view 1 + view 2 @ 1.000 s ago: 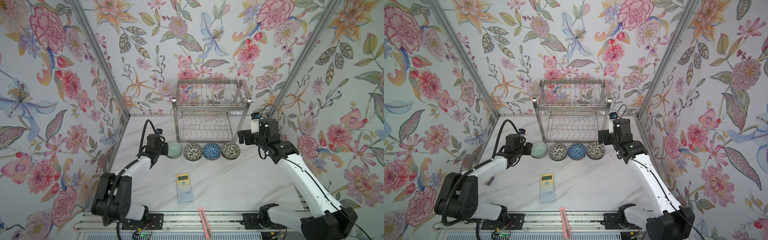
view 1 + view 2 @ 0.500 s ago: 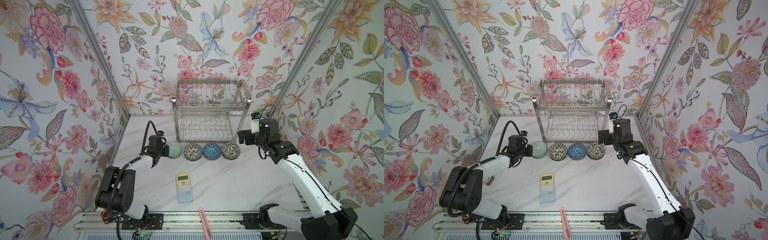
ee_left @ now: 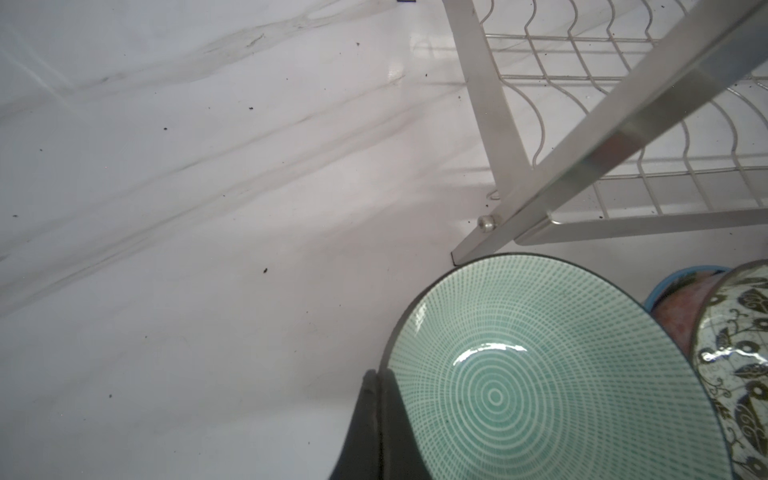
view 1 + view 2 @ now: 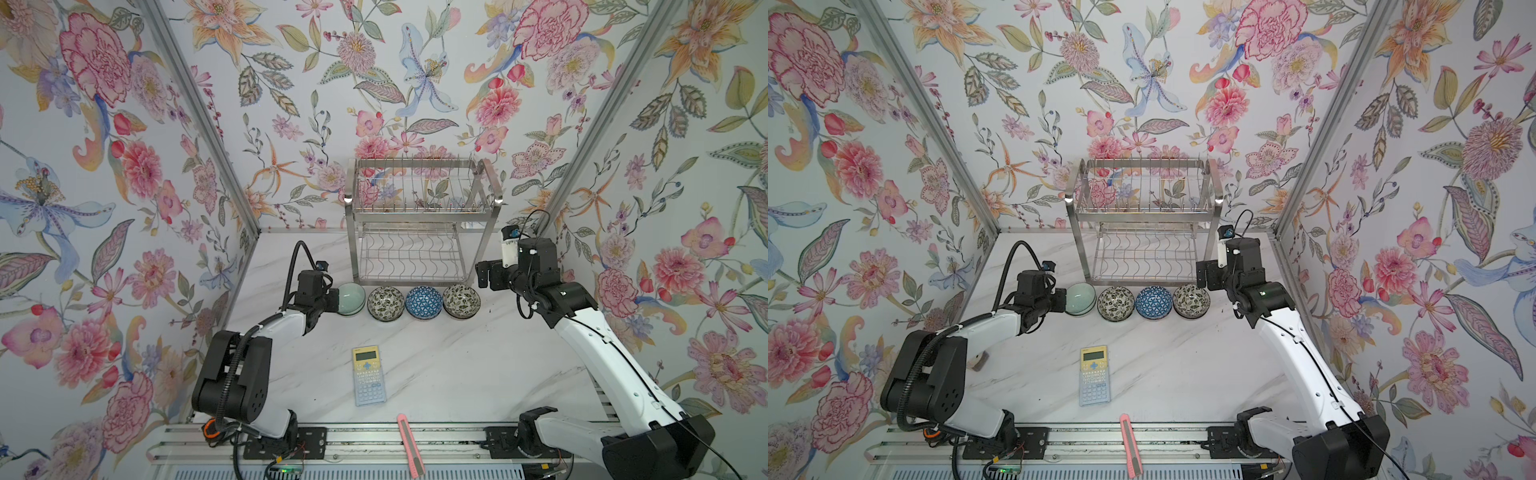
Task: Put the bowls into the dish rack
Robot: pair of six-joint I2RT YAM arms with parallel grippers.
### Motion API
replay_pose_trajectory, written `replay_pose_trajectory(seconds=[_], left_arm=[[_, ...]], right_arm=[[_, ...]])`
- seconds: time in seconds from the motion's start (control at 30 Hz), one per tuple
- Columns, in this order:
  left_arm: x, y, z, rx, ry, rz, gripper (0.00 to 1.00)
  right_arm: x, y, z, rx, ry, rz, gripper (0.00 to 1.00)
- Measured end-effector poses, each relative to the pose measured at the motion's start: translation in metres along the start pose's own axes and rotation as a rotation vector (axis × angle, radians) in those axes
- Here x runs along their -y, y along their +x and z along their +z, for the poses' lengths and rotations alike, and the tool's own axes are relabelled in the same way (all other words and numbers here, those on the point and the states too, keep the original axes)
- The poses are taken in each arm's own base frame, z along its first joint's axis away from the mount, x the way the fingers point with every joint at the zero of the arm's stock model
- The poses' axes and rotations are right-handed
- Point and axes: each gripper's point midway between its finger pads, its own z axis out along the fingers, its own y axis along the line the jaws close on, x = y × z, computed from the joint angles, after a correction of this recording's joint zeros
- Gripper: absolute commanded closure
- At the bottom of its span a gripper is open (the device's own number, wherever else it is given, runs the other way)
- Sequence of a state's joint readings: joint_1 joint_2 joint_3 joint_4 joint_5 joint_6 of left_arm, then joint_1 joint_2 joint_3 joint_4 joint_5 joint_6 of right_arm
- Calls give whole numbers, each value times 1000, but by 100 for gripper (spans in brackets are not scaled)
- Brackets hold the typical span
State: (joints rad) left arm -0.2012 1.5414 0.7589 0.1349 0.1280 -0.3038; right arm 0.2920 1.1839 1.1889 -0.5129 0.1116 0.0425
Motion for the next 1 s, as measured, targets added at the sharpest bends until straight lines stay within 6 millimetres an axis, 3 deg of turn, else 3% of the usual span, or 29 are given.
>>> replay_pose_trajectory(seconds=[0.67,1.0], left_arm=[[0,3,-3,-16,-2,8,100],[1,-7,-14,12,1,18,100]], right_arm=[[0,0,0,0,0,0,1],[0,0,0,0,0,0,1]])
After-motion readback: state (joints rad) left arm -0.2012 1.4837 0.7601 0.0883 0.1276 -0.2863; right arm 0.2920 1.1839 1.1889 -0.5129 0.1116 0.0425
